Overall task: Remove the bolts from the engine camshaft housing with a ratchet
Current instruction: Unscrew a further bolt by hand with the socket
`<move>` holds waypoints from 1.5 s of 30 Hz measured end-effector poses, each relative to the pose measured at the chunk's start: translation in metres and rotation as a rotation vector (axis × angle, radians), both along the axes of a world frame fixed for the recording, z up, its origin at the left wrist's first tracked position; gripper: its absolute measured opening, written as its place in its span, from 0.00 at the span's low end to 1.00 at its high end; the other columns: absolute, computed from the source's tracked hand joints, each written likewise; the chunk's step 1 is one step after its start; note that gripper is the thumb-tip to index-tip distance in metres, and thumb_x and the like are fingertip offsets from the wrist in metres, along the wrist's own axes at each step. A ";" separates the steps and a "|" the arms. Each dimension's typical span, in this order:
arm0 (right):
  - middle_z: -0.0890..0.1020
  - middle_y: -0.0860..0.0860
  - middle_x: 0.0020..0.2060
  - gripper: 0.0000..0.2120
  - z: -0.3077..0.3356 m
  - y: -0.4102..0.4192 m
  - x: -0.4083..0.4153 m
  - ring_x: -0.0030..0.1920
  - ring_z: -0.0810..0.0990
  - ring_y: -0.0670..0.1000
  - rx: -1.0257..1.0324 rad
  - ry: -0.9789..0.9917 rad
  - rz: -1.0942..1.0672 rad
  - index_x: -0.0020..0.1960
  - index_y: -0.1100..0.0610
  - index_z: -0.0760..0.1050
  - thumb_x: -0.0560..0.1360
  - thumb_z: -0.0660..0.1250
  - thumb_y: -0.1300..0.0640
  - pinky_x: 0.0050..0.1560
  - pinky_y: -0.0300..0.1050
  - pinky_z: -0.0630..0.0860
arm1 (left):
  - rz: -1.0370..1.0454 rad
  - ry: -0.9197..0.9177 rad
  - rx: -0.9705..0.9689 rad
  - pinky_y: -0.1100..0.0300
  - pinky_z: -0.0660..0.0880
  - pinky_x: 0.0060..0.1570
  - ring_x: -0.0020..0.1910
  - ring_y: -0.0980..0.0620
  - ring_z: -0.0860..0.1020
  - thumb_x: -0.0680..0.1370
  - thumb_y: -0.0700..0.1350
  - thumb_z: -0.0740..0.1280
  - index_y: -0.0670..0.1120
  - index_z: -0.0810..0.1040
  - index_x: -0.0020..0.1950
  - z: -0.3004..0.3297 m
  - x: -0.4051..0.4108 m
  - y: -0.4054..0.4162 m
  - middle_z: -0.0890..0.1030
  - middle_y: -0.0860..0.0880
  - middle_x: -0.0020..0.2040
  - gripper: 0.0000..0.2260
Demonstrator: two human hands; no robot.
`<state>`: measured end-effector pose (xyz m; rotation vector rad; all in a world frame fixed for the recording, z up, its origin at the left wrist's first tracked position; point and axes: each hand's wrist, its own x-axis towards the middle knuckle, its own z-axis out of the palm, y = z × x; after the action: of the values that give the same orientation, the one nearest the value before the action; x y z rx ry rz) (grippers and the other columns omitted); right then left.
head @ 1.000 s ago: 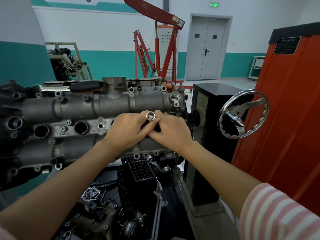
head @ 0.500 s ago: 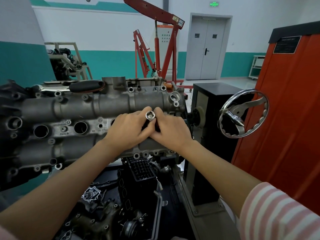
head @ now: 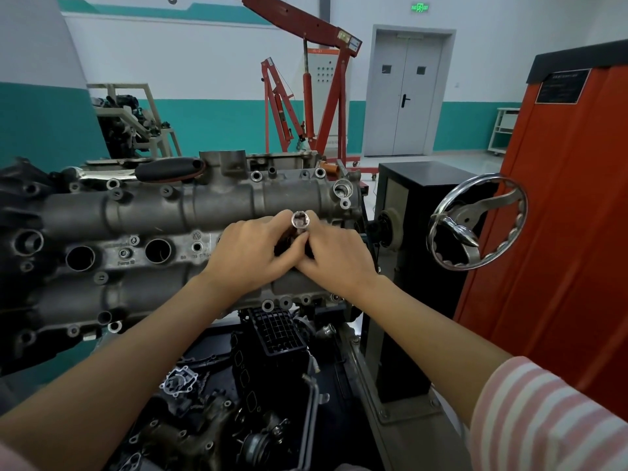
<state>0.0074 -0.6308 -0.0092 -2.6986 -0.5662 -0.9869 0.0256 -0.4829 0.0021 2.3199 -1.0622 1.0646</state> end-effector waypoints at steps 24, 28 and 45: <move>0.74 0.50 0.33 0.13 0.002 0.000 -0.001 0.30 0.69 0.50 0.016 0.026 -0.008 0.49 0.59 0.66 0.75 0.59 0.49 0.27 0.44 0.60 | -0.007 0.006 0.015 0.62 0.61 0.23 0.21 0.49 0.69 0.74 0.54 0.55 0.47 0.65 0.36 0.002 -0.003 -0.002 0.68 0.54 0.26 0.13; 0.81 0.49 0.38 0.18 0.002 0.001 0.001 0.40 0.78 0.50 -0.004 0.055 -0.044 0.49 0.54 0.75 0.74 0.55 0.42 0.37 0.47 0.74 | -0.004 -0.012 0.007 0.61 0.62 0.24 0.20 0.46 0.72 0.76 0.54 0.55 0.47 0.67 0.32 0.000 0.000 0.000 0.72 0.48 0.22 0.16; 0.78 0.51 0.35 0.12 -0.001 0.000 0.001 0.33 0.75 0.52 0.016 0.019 -0.038 0.45 0.57 0.64 0.75 0.59 0.48 0.30 0.44 0.63 | -0.008 0.046 0.019 0.59 0.65 0.24 0.23 0.45 0.71 0.74 0.55 0.52 0.46 0.64 0.36 0.001 -0.002 -0.002 0.69 0.52 0.25 0.14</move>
<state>0.0087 -0.6307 -0.0098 -2.7113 -0.5034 -0.9694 0.0232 -0.4850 0.0034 2.3414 -1.0682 0.9973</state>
